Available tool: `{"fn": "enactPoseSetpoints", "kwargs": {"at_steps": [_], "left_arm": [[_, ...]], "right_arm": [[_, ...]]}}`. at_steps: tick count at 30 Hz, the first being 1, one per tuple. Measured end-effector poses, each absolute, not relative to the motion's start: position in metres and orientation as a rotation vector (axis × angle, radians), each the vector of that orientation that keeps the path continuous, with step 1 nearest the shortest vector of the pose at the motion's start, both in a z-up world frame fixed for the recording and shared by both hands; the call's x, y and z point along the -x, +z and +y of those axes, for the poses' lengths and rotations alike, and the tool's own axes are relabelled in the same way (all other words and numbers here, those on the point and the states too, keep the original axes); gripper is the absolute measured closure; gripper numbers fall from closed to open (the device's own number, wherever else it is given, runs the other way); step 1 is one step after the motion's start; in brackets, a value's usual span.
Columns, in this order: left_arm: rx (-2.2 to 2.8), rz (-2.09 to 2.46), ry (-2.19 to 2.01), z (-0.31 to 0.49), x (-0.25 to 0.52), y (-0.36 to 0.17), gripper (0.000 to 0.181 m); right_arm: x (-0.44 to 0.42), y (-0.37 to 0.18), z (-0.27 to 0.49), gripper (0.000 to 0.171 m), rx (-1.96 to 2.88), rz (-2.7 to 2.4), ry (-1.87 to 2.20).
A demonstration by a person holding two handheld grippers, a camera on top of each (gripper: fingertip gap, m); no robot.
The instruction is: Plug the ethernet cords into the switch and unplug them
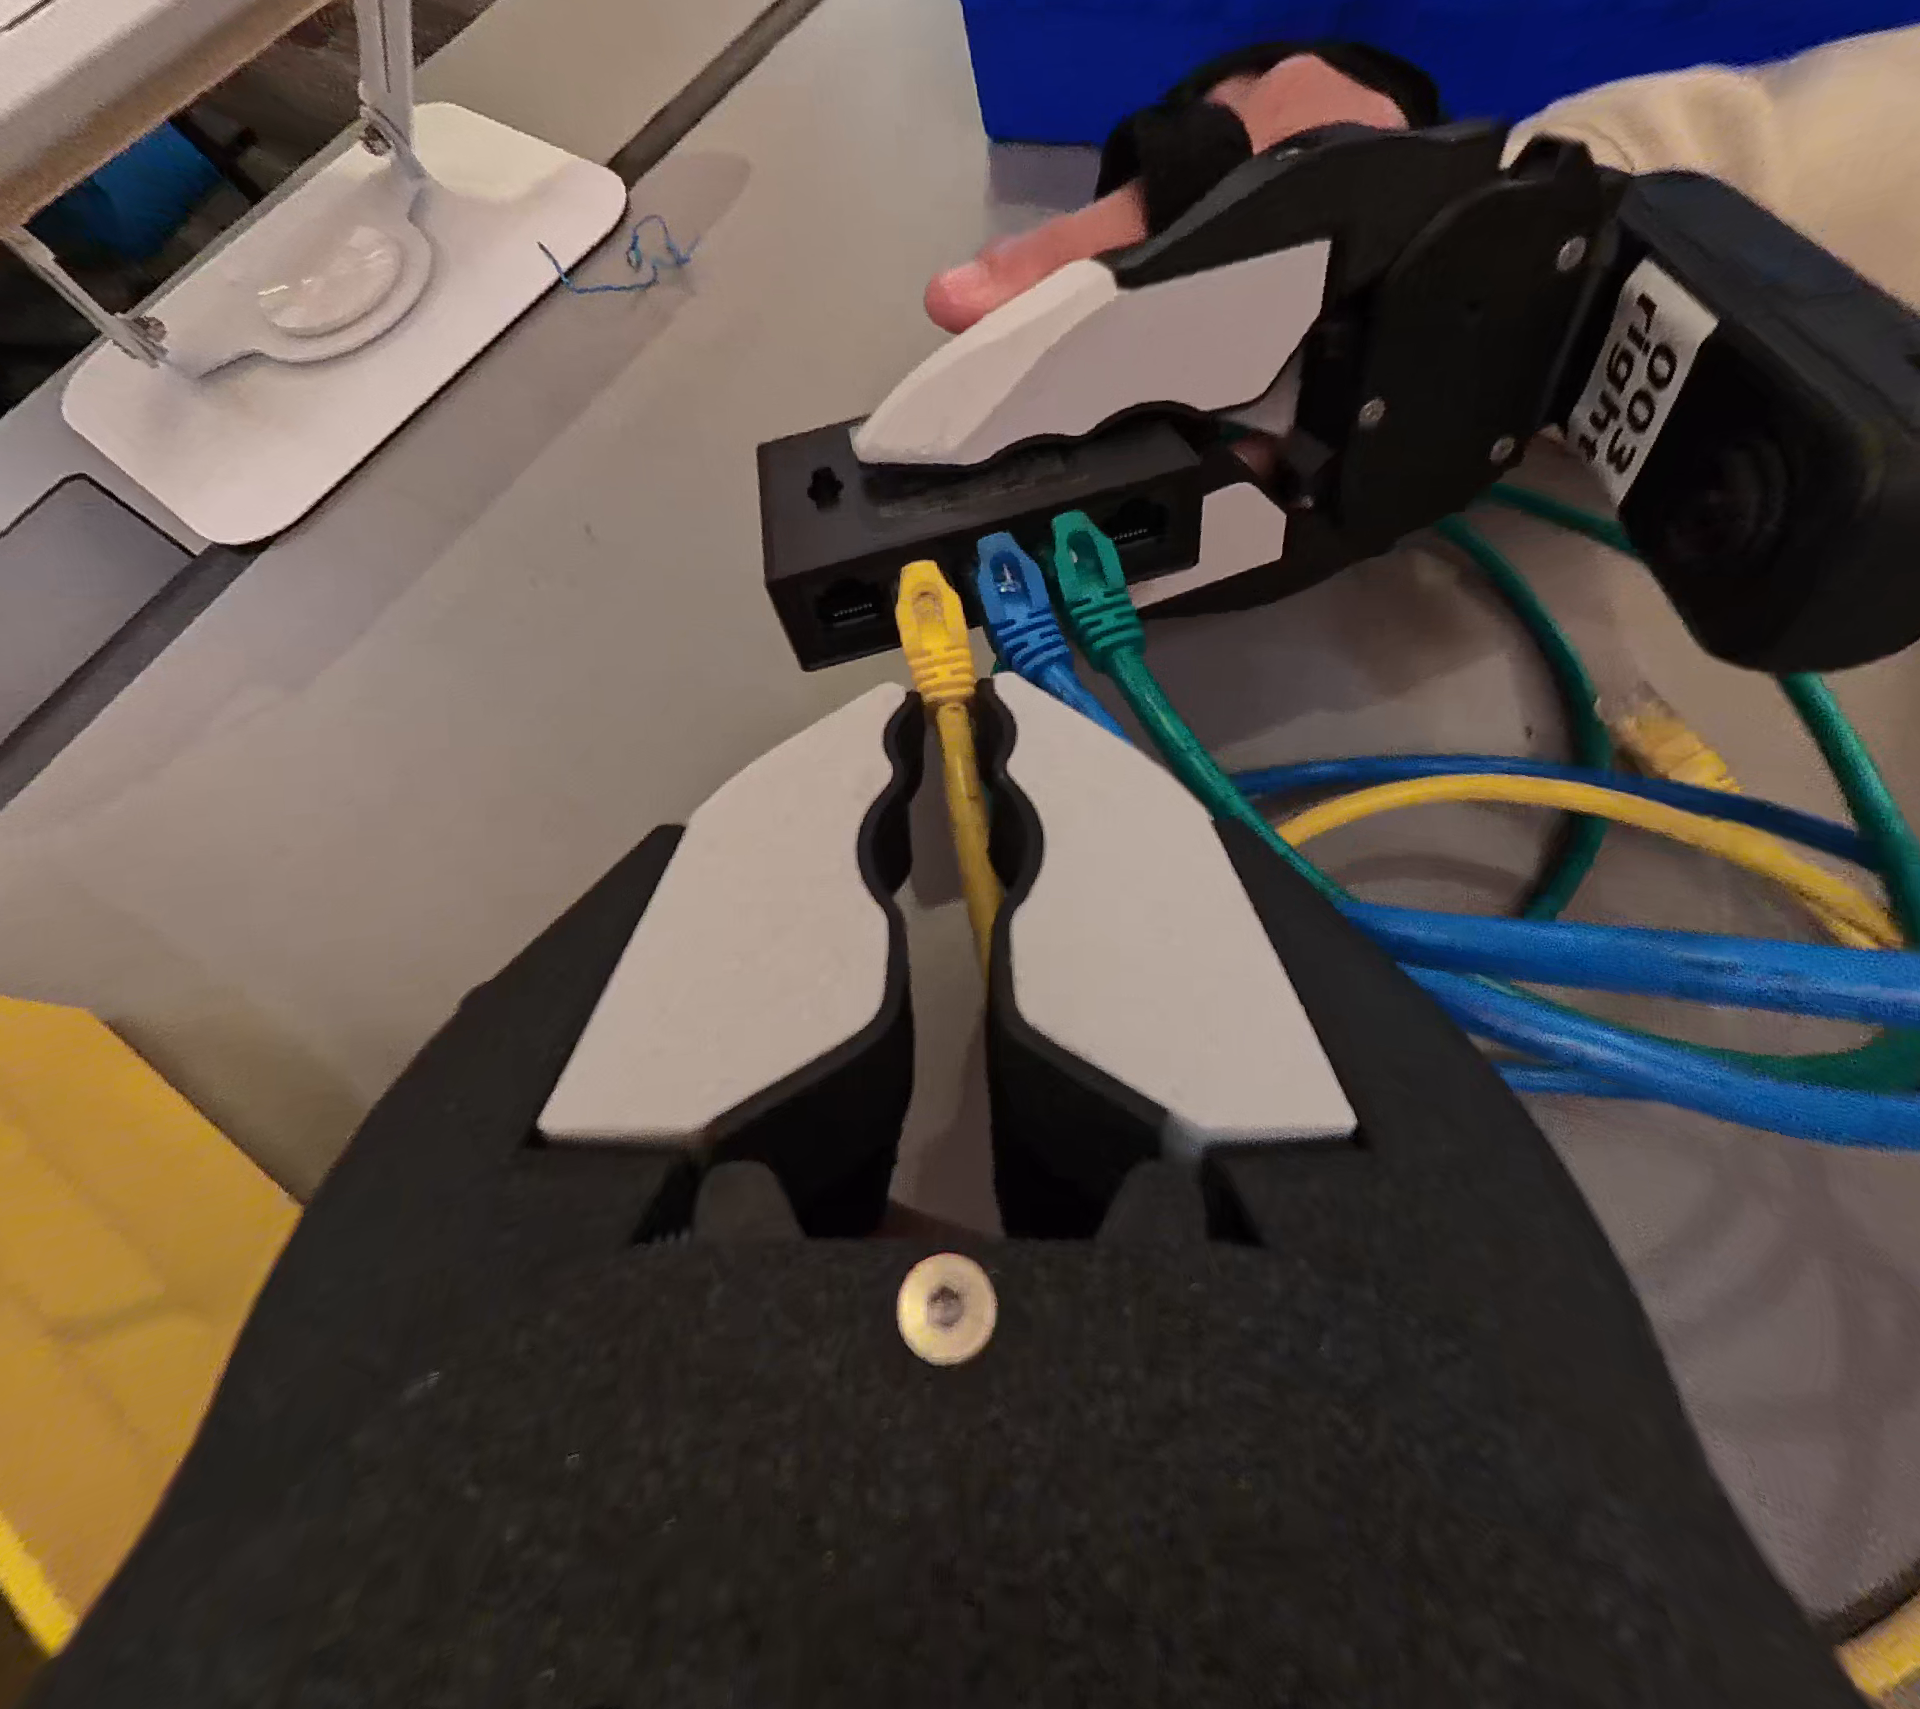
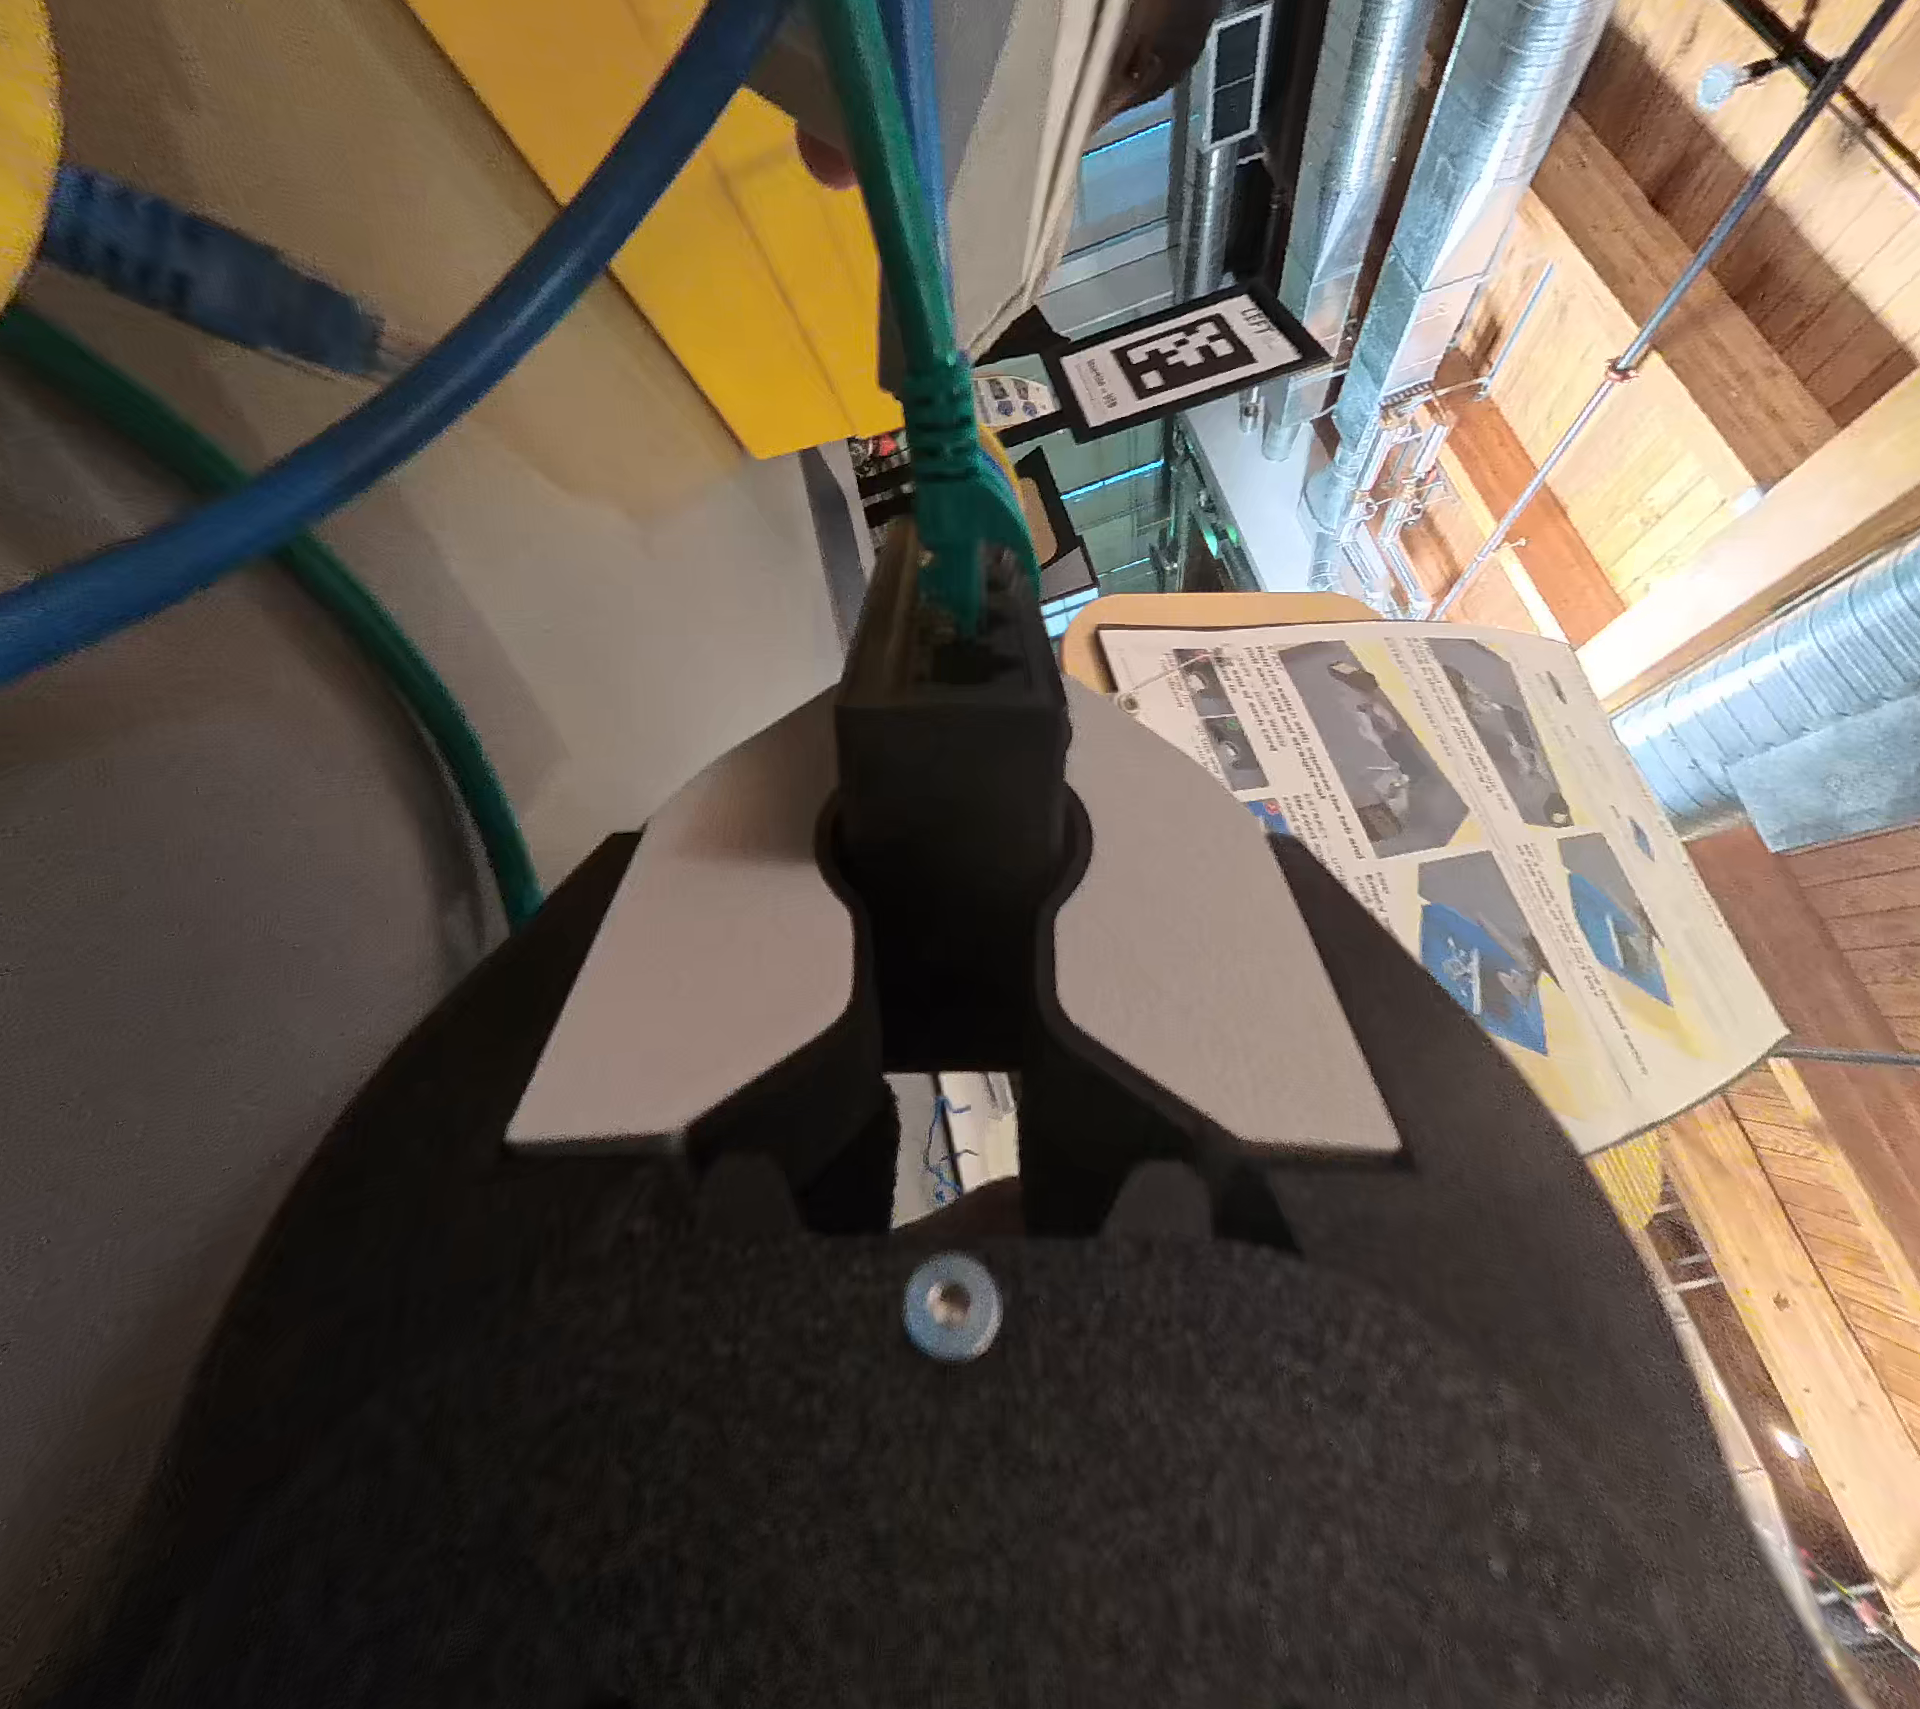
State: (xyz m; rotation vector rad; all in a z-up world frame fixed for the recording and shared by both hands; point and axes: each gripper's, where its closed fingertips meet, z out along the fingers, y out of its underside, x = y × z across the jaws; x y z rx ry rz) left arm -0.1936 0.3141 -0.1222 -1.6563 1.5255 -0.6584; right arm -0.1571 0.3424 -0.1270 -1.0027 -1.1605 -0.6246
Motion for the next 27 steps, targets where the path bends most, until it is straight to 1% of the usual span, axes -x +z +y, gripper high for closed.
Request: {"fn": "enactPoseSetpoints", "kwargs": {"at_steps": [5, 14, 19, 21, 27], "left_arm": [[1.646, 1.495, -0.732, 0.314, 0.192, -0.121, 0.172], [1.650, 1.440, -0.730, 0.316, 0.185, -0.122, 0.172], [1.692, 1.491, -0.638, 0.320, 0.189, -0.139, 0.173], [1.698, 1.465, -0.692, 0.321, 0.188, -0.139, 0.173], [1.684, 1.544, -0.628, 0.319, 0.190, -0.133, 0.172]], "right_arm": [[0.158, -0.128, 0.343, 0.143, 1.025, -1.145, -0.618], [0.151, -0.130, 0.347, 0.145, 1.064, -1.126, -0.622], [0.156, -0.142, 0.346, 0.145, 1.055, -1.210, -0.672], [0.155, -0.143, 0.347, 0.145, 1.081, -1.203, -0.656], [0.153, -0.142, 0.349, 0.142, 1.083, -1.192, -0.598]]}}
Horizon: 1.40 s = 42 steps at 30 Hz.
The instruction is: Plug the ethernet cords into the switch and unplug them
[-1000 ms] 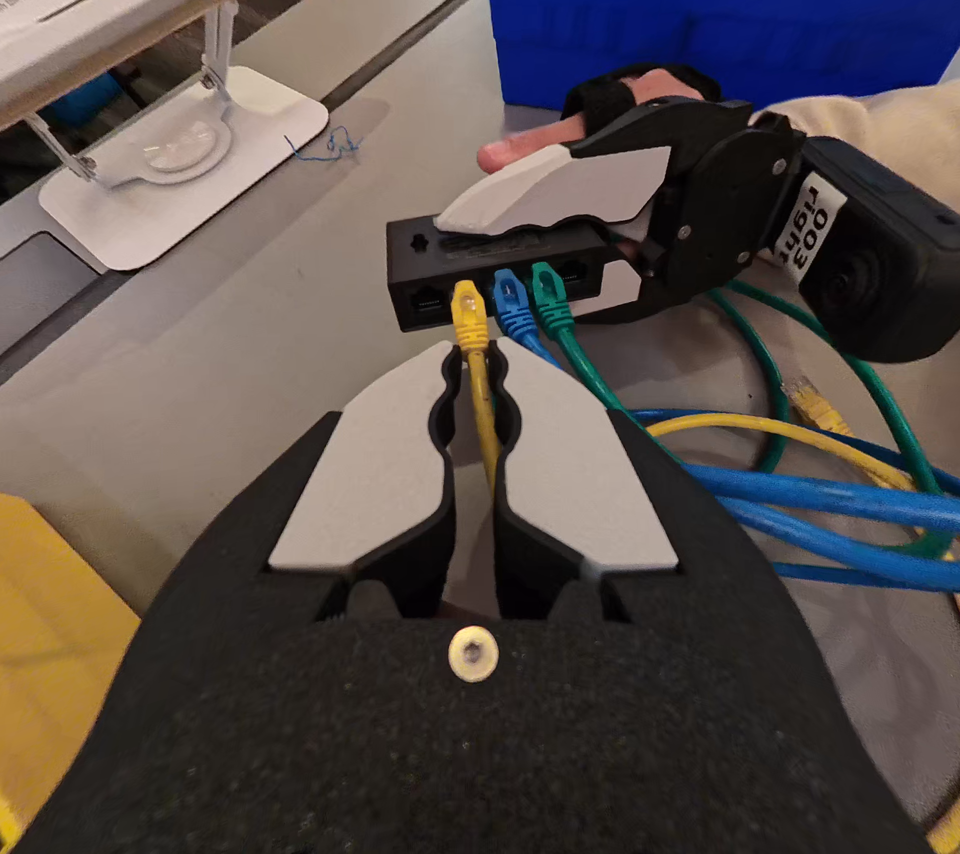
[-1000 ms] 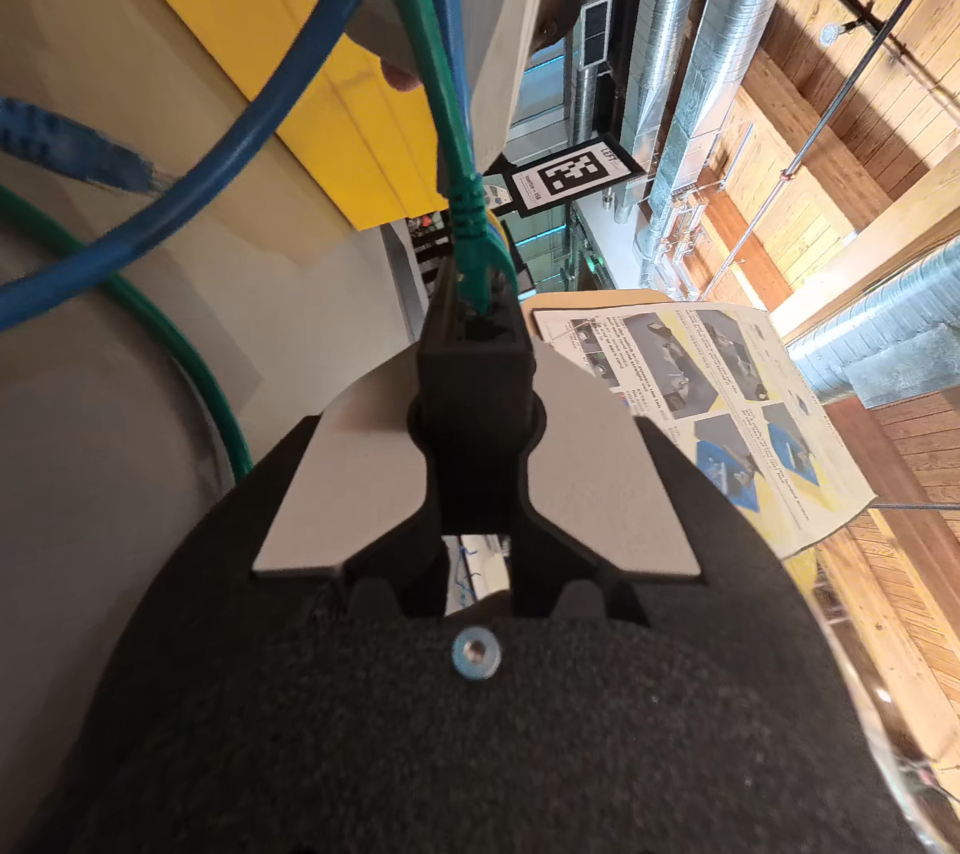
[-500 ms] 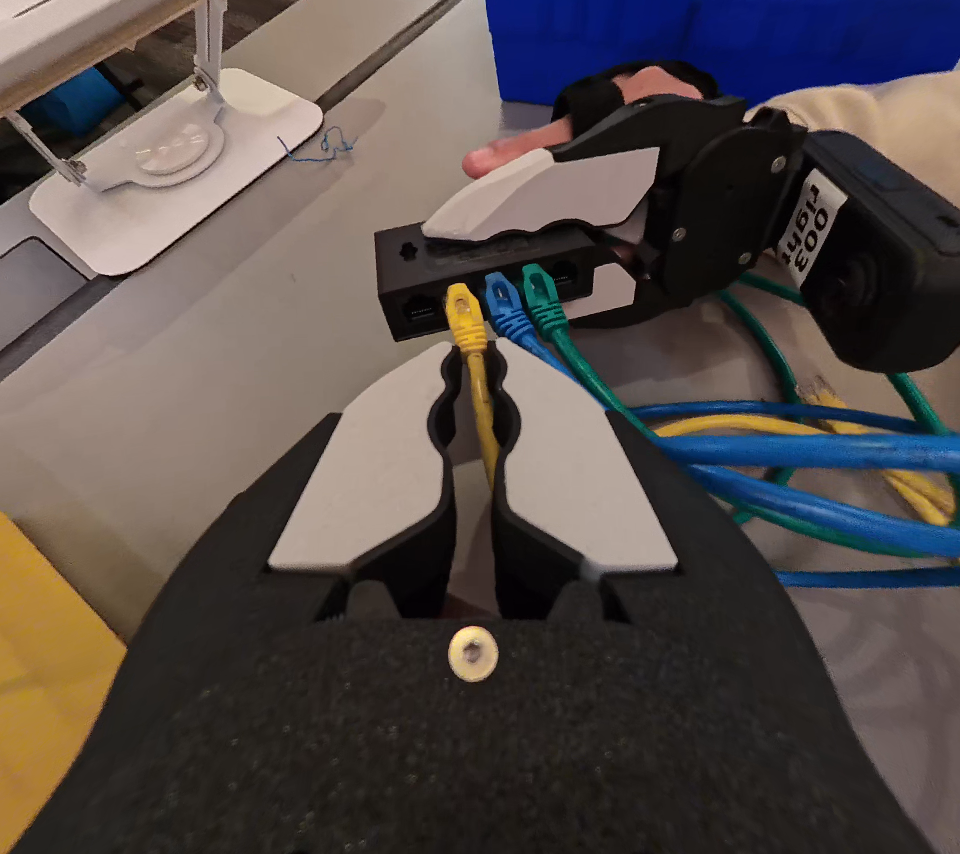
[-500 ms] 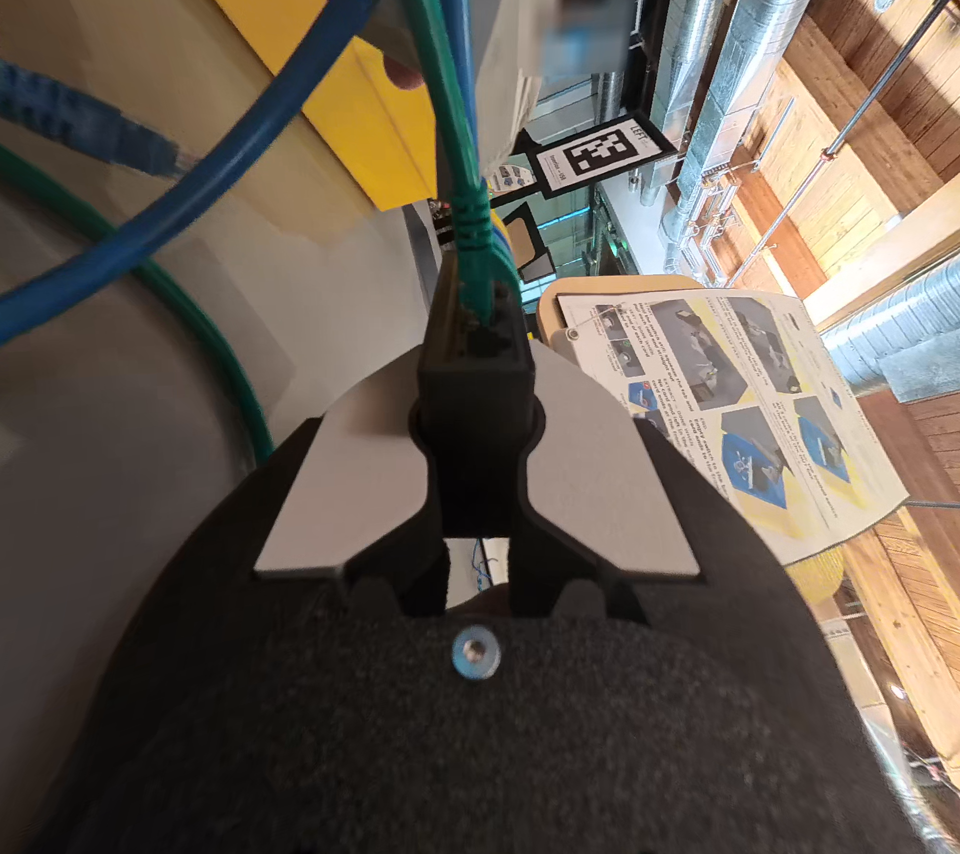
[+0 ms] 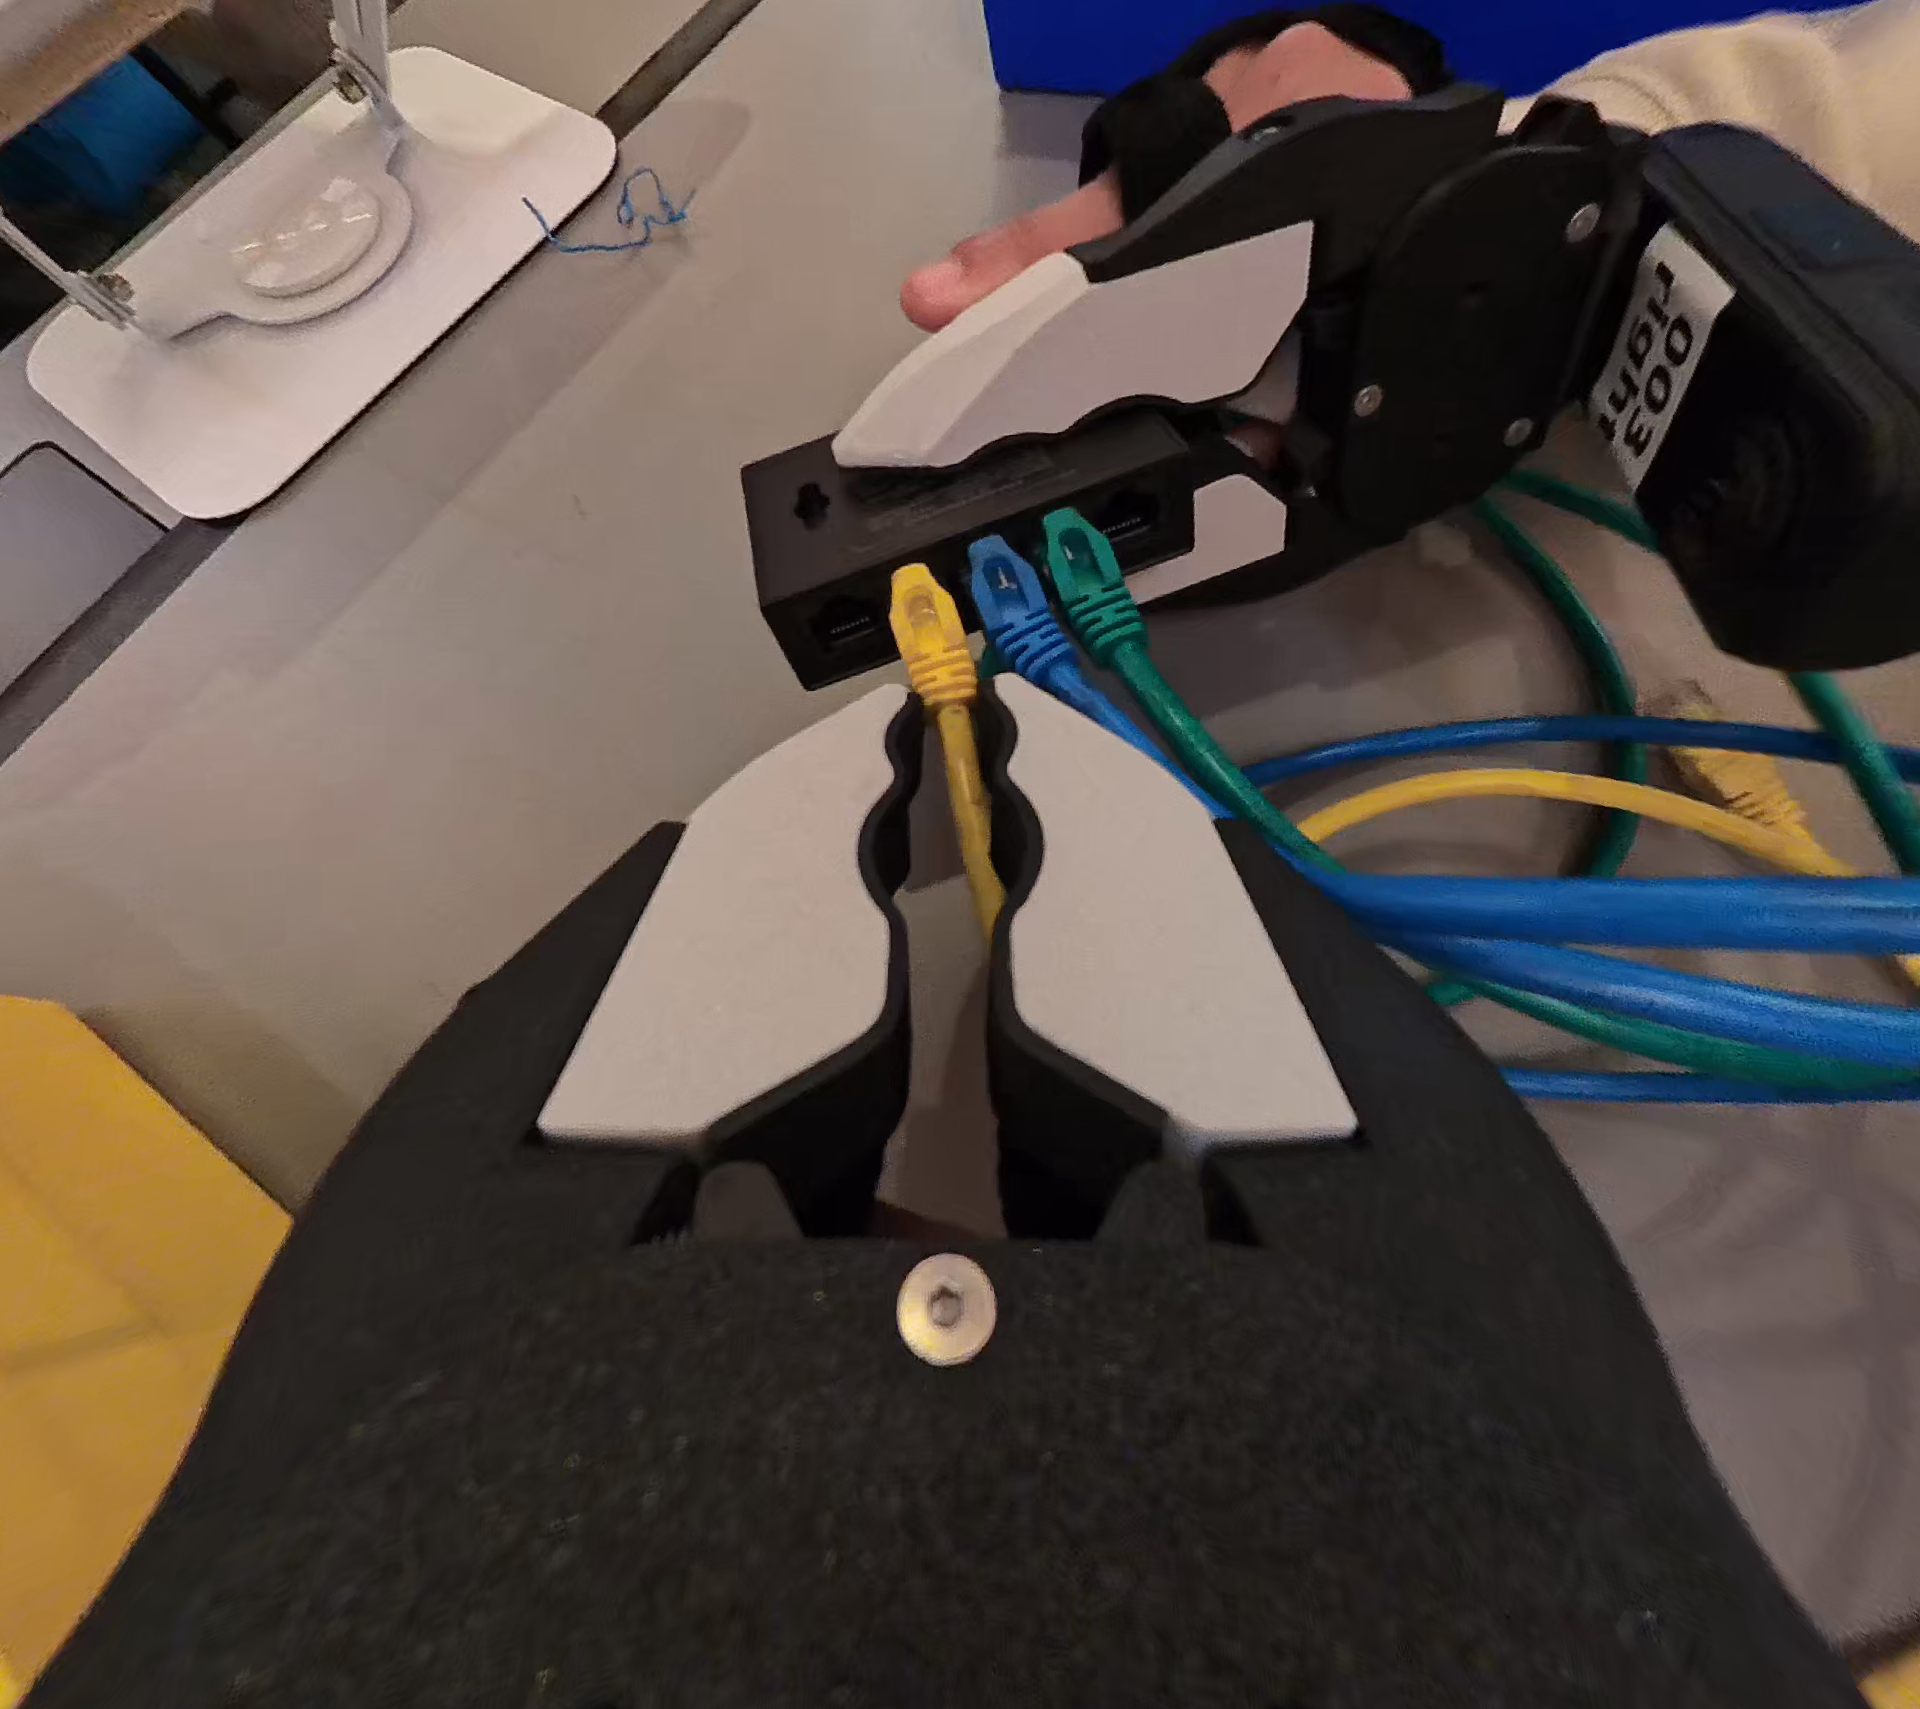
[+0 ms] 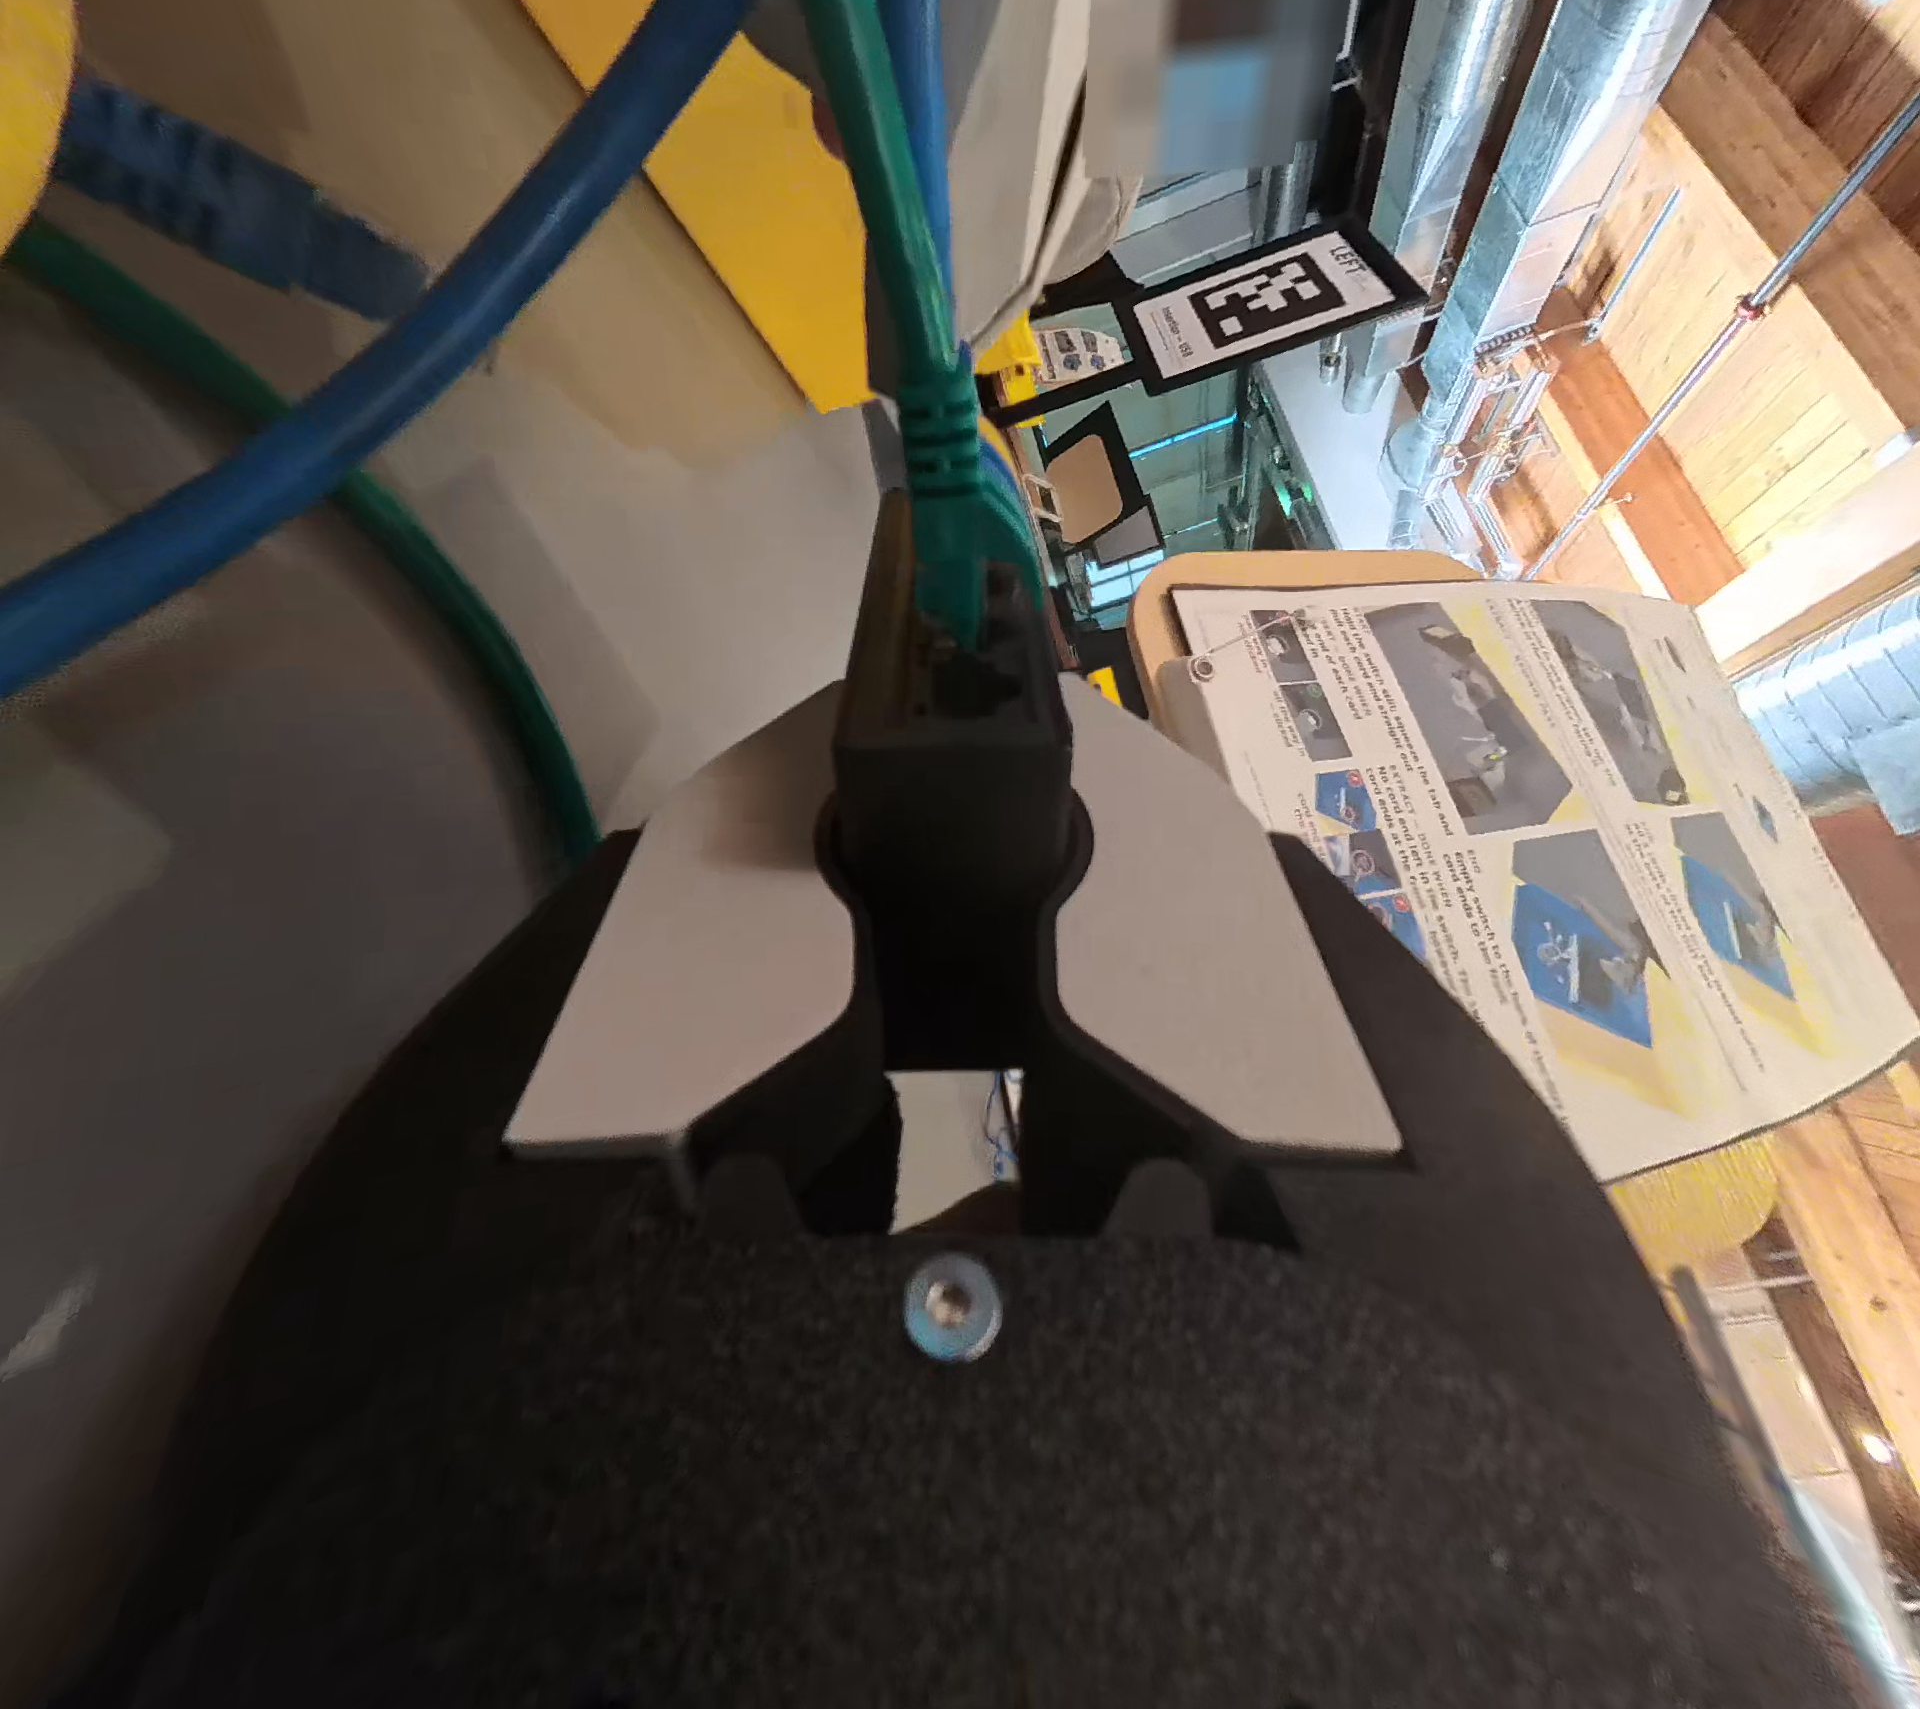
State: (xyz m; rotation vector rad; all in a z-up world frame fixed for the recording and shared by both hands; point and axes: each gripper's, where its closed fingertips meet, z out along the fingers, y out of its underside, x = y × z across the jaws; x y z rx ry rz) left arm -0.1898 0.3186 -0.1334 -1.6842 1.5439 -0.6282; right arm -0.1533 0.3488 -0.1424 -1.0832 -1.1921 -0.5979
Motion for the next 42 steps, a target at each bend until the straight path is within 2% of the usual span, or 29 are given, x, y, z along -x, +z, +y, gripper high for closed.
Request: {"fn": "enactPoseSetpoints", "kwargs": {"at_steps": [2, 4, 8, 10, 13, 15, 18, 21, 25, 37, 42], "left_arm": [[1.712, 1.526, -0.663, 0.316, 0.193, -0.120, 0.168], [1.703, 1.425, -0.695, 0.315, 0.203, -0.091, 0.155], [1.698, 1.254, -0.781, 0.287, 0.257, -0.055, 0.150], [1.721, 1.084, -0.799, 0.269, 0.293, -0.068, 0.151], [1.762, 0.875, -0.808, 0.237, 0.340, -0.115, 0.158], [1.811, 0.928, -0.737, 0.221, 0.352, -0.133, 0.158], [1.743, 1.002, -0.617, 0.215, 0.351, -0.131, 0.158], [1.770, 1.073, -0.601, 0.209, 0.343, -0.143, 0.158], [1.750, 1.100, -0.612, 0.205, 0.338, -0.142, 0.158], [1.738, 1.062, -0.708, 0.195, 0.342, -0.130, 0.158], [1.735, 1.078, -0.678, 0.192, 0.342, -0.131, 0.158]], "right_arm": [[0.156, -0.132, 0.345, 0.142, 1.039, -1.155, -0.586], [0.158, -0.130, 0.343, 0.142, 1.055, -1.132, -0.540], [0.156, -0.133, 0.341, 0.141, 1.041, -1.156, -0.558], [0.155, -0.132, 0.342, 0.141, 1.036, -1.153, -0.570], [0.156, -0.135, 0.343, 0.141, 1.032, -1.173, -0.581], [0.157, -0.134, 0.344, 0.141, 1.034, -1.175, -0.582], [0.156, -0.125, 0.345, 0.142, 1.027, -1.155, -0.606], [0.152, -0.099, 0.348, 0.141, 1.032, -1.138, -0.666], [0.133, -0.016, 0.346, 0.141, 1.002, -1.050, -0.793], [-0.020, 0.311, 0.308, 0.141, 0.920, -0.767, -1.304], [-0.089, 0.408, 0.278, 0.141, 0.904, -0.704, -1.552]]}}
